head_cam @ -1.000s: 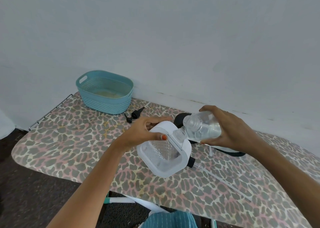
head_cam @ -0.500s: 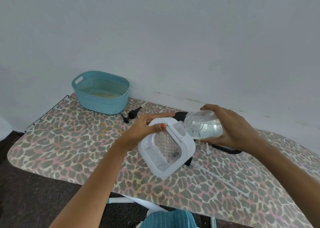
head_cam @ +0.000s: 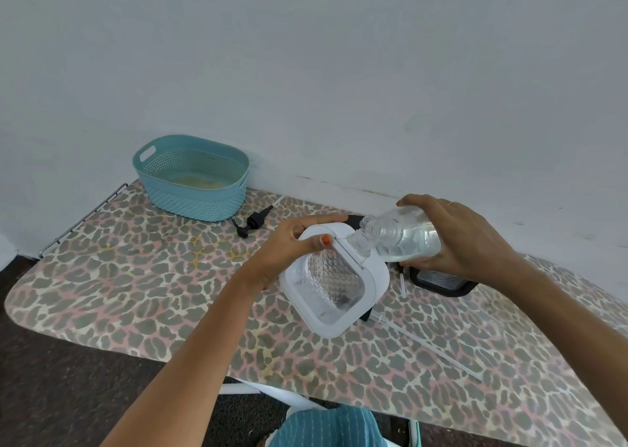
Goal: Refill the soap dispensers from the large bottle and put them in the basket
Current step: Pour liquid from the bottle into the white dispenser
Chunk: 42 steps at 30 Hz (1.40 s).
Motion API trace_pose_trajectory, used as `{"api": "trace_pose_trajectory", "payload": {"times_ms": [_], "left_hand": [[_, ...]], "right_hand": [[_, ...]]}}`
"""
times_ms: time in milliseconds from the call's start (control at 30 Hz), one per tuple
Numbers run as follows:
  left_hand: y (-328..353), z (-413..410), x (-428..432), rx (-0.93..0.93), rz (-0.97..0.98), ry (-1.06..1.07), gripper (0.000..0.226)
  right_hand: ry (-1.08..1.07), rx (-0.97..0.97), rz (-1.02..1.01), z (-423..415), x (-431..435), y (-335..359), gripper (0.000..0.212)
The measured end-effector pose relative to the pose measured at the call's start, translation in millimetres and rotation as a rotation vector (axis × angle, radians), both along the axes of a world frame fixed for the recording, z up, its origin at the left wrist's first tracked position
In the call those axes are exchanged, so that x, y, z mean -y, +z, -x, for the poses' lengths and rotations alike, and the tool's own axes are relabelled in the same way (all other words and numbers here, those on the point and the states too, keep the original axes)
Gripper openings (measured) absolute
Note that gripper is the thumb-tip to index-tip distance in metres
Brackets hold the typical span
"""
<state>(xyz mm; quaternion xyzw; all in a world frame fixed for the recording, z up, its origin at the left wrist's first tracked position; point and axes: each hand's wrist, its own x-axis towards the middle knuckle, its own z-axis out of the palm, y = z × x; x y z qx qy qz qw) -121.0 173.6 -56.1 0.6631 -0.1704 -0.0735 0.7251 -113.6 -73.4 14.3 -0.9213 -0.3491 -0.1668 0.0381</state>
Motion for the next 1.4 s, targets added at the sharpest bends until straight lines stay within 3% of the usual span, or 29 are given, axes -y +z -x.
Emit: {"api": "trace_pose_trajectory", "payload": {"times_ms": [400, 733, 1400], "left_hand": [[-0.5, -8.1, 7.5, 0.009, 0.046, 0.012, 0.067], [1.0, -9.5, 10.8, 0.012, 0.073, 0.027, 0.06], [-1.4, -12.6, 12.4, 0.026, 0.081, 0.041, 0.068]], "right_hand": [[0.076, 0.165, 0.078, -11.6, 3.9, 9.8, 0.078], [0.089, 0.23, 0.102, -15.9, 5.4, 15.4, 0.081], [0.124, 0.309, 0.144, -19.0, 5.1, 21.2, 0.081]]}}
